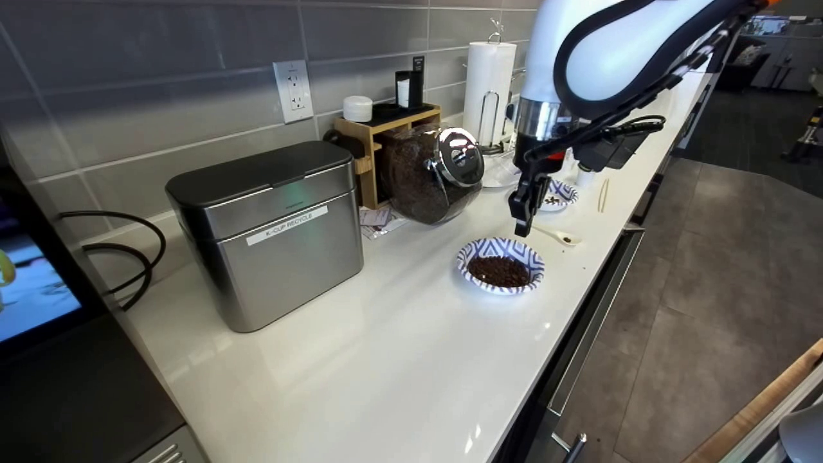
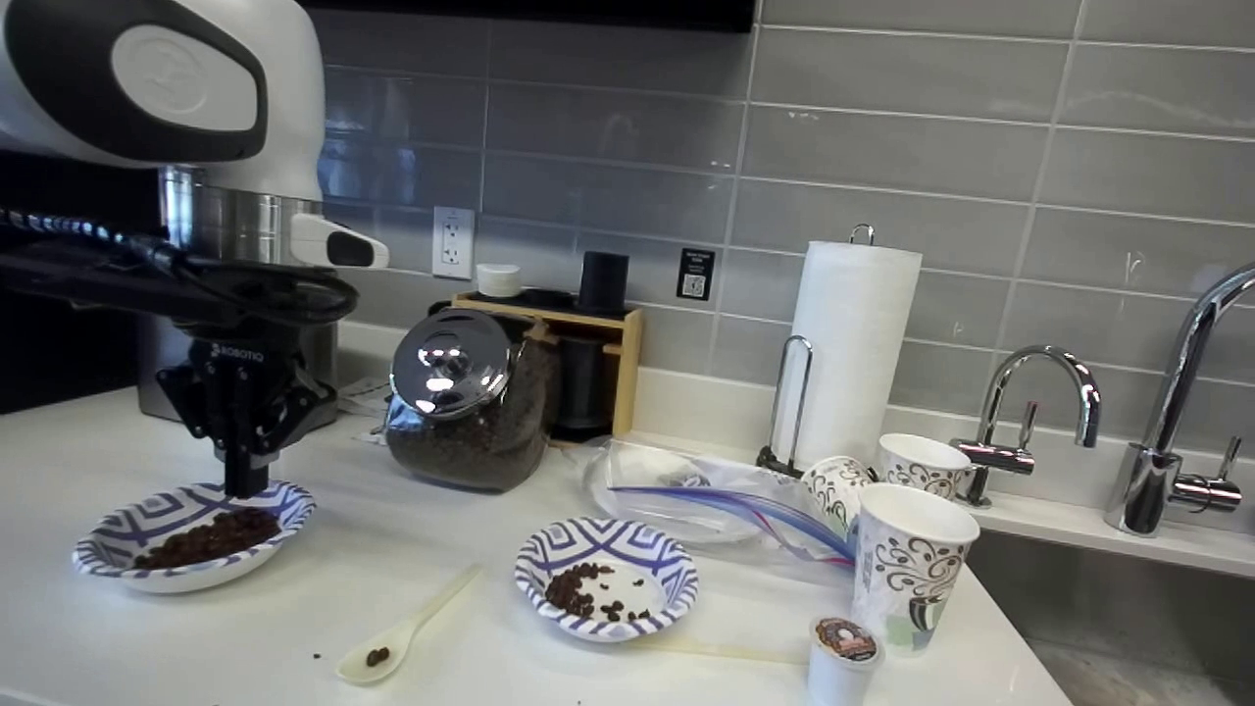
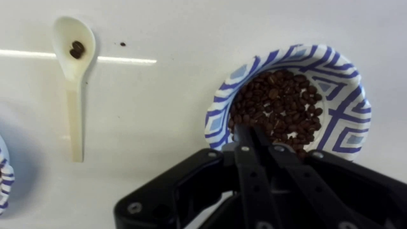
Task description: Place some coffee beans from the bowl on the left on the spoon.
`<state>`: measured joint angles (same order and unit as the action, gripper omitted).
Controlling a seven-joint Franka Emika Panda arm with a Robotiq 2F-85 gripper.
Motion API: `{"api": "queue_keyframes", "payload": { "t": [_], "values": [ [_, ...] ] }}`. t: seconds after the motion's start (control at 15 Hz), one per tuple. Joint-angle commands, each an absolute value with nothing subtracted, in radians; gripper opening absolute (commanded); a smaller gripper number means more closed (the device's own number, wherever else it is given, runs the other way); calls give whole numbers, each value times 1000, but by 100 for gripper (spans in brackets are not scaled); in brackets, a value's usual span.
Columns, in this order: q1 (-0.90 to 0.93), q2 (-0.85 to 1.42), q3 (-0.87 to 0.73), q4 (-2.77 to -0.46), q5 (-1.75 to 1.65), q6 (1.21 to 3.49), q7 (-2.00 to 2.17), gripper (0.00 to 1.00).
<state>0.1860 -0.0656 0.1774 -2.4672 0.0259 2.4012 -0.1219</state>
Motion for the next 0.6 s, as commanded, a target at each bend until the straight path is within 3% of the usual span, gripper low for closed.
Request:
{"api": "queue_keyframes", "payload": {
  "t": [0.0, 0.53],
  "values": [
    [149, -130, 134, -2505, 26, 2302, -132, 2],
    [69, -132, 44, -2545, -21, 2331, -166, 2]
  ]
}}
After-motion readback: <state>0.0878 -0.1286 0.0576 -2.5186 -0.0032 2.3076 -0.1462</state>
